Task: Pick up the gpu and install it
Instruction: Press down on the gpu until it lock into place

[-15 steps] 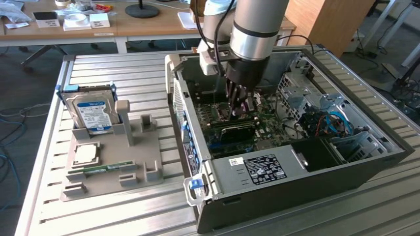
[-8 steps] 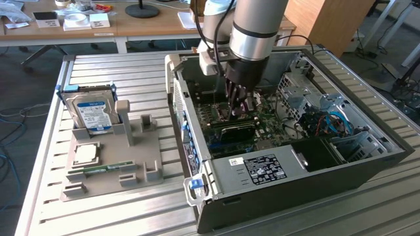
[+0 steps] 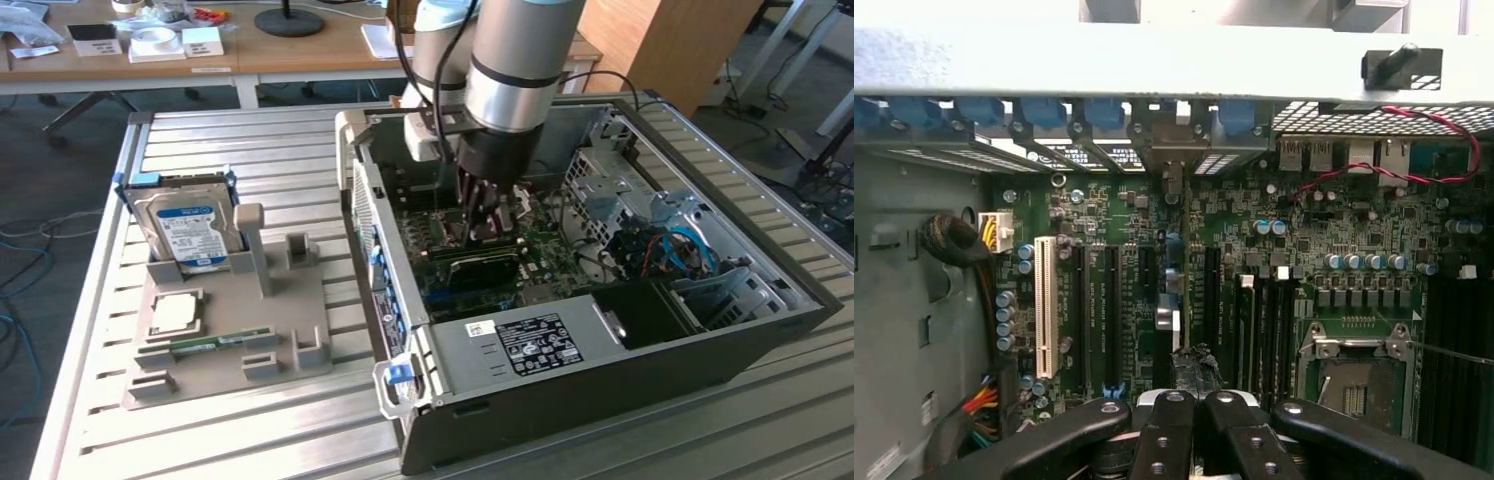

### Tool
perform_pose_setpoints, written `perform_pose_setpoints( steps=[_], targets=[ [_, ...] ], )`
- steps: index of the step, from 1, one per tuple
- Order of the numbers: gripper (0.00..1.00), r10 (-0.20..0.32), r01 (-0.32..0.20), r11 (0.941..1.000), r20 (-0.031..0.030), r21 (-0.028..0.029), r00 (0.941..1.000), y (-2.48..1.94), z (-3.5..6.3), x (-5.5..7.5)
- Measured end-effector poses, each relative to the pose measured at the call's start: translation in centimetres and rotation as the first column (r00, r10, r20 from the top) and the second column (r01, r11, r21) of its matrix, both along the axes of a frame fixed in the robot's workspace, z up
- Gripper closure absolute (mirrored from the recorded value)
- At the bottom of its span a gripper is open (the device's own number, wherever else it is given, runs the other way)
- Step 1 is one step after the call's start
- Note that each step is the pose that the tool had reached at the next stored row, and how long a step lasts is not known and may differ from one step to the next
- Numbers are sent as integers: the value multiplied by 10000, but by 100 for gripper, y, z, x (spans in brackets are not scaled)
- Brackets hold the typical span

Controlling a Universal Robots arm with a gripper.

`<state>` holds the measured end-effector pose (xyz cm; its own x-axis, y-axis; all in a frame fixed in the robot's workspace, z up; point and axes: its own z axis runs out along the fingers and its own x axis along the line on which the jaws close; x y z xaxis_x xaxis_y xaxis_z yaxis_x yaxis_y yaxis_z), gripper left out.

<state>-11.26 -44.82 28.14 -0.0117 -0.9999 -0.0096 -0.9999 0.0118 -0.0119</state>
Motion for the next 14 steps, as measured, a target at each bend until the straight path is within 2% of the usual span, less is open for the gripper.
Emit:
perform_pose_setpoints(
  steps=[14],
  targets=[
    [89, 2, -2, 10000, 0, 13, 10000, 13, -83, 26]
  ],
)
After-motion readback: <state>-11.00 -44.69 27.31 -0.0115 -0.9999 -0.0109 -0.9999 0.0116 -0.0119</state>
